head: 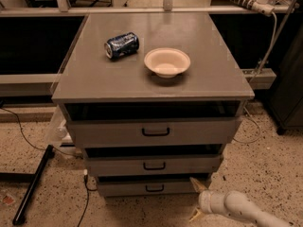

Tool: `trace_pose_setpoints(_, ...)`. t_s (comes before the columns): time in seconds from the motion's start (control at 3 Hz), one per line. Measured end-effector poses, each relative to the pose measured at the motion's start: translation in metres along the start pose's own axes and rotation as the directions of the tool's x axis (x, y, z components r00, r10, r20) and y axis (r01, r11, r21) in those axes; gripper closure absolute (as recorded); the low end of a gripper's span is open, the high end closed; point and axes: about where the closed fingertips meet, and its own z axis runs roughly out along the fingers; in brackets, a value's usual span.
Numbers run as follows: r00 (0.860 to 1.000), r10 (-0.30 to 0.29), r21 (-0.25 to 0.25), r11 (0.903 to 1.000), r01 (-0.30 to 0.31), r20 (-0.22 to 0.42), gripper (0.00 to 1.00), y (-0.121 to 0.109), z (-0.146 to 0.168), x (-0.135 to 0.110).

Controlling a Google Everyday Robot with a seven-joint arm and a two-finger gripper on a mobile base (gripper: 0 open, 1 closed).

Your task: Open bottom drawer

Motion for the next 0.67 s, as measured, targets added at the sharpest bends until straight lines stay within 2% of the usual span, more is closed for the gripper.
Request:
trace_pose_setpoints(0.33, 0.999, -0.022, 0.041, 0.9989, 0.024, -0.041, 0.00, -0.032, 0.015, 0.024)
trace_pose_setpoints(0.67, 0.997, -0.023, 0.058, 0.9980, 0.027, -0.079, 0.00, -0.054, 0.026, 0.046)
